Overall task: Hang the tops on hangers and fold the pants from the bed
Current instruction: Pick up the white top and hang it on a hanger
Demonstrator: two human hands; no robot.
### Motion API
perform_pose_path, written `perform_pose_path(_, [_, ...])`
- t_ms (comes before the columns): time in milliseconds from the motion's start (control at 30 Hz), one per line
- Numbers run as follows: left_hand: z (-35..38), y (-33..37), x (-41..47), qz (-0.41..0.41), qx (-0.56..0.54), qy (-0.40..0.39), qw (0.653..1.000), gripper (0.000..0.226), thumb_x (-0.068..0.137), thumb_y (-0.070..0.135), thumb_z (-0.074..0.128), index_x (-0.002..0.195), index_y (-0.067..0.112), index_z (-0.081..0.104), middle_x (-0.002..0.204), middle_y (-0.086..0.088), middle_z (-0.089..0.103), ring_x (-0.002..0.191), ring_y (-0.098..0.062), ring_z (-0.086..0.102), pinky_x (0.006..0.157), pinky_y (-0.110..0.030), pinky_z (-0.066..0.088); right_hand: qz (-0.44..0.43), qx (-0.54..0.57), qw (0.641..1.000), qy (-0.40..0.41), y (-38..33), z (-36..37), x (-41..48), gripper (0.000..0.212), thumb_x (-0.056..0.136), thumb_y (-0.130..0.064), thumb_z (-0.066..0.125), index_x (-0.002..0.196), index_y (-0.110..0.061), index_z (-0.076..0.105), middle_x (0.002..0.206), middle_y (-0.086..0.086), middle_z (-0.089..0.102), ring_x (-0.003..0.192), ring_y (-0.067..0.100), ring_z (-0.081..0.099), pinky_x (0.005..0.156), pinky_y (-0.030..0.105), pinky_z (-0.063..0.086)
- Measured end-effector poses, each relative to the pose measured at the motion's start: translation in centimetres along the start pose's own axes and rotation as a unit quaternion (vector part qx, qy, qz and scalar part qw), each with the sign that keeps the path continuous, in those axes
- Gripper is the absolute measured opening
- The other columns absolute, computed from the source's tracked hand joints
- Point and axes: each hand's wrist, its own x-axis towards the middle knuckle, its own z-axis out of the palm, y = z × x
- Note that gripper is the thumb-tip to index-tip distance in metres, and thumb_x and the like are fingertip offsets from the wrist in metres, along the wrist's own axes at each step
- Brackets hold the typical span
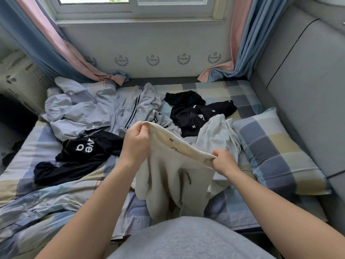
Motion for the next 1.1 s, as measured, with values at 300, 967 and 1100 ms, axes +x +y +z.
perform_pose_path(300, [-1.8,-2.8,1.7,-0.076,0.001,-0.040,0.996,0.038,0.106,0.024,0.044,0.096,-0.007,0.062,0.080,-0.010,0.055,0.070,-0.018,0.050,0.060,-0.027,0.041,-0.157,0.115,0.979,-0.058,-5.0,-1.7,-2.9,0.039,0.079,0.009,0.040,0.071,-0.024,0.058,0.072,0.000,0.059,0.070,0.013,0.048,0.065,0.028,0.039])
perform_pose_path(967, [-5.6,-7.1,3.6,0.318,0.376,-0.463,0.737,0.030,0.081,-0.001,0.057,0.102,0.020,0.061,0.105,0.002,0.056,0.097,-0.023,0.055,0.082,-0.040,0.050,0.080,0.218,0.932,0.277,-7.1,3.5,-25.3,0.021,0.092,-0.004,0.060,0.080,-0.022,0.056,0.068,-0.007,0.061,0.058,0.005,0.050,0.055,0.019,0.035])
perform_pose_path(1100, [-6.7,-9.4,1.5,0.337,0.361,-0.557,0.668,0.024,0.082,0.001,0.053,0.086,0.024,0.061,0.082,0.013,0.055,0.080,-0.018,0.054,0.063,-0.027,0.043,0.199,0.209,0.883,0.370,-8.9,9.2,-32.6,0.020,0.087,-0.003,0.060,0.082,-0.022,0.058,0.058,-0.003,0.052,0.050,0.009,0.042,0.049,0.020,0.033])
